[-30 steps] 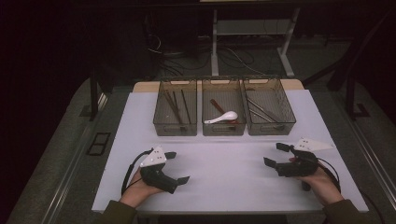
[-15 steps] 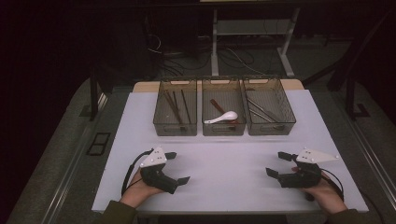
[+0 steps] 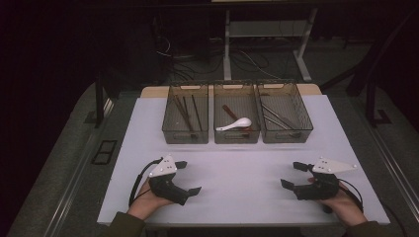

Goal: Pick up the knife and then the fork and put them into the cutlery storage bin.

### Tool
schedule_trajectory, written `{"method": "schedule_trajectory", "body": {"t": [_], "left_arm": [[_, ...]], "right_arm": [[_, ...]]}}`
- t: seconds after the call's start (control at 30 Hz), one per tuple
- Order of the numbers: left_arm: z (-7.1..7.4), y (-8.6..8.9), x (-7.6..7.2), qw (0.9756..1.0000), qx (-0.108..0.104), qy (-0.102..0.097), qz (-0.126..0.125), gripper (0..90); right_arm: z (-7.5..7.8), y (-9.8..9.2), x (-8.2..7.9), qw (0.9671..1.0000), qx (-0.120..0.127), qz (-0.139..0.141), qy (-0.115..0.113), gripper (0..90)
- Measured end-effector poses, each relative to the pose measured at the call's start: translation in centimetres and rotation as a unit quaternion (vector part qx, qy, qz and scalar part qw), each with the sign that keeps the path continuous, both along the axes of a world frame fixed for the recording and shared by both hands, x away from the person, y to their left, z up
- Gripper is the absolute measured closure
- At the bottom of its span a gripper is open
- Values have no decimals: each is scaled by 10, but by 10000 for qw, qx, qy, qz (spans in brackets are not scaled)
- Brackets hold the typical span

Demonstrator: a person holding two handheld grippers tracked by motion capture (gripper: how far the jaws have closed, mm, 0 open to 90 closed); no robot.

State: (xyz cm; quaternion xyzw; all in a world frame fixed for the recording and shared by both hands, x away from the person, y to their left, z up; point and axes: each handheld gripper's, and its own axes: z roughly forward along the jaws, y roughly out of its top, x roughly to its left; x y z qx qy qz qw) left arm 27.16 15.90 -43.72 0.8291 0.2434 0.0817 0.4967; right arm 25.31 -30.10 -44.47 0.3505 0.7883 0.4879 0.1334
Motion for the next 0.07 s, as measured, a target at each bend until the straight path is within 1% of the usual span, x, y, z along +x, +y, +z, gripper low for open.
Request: {"method": "schedule_trajectory", "body": {"t": [0.07], "left_arm": [[0, 0, 0, 10000, 1, -2, -2, 0]], "right_arm": [[0, 0, 0, 10000, -5, 1, 0, 170]]}}
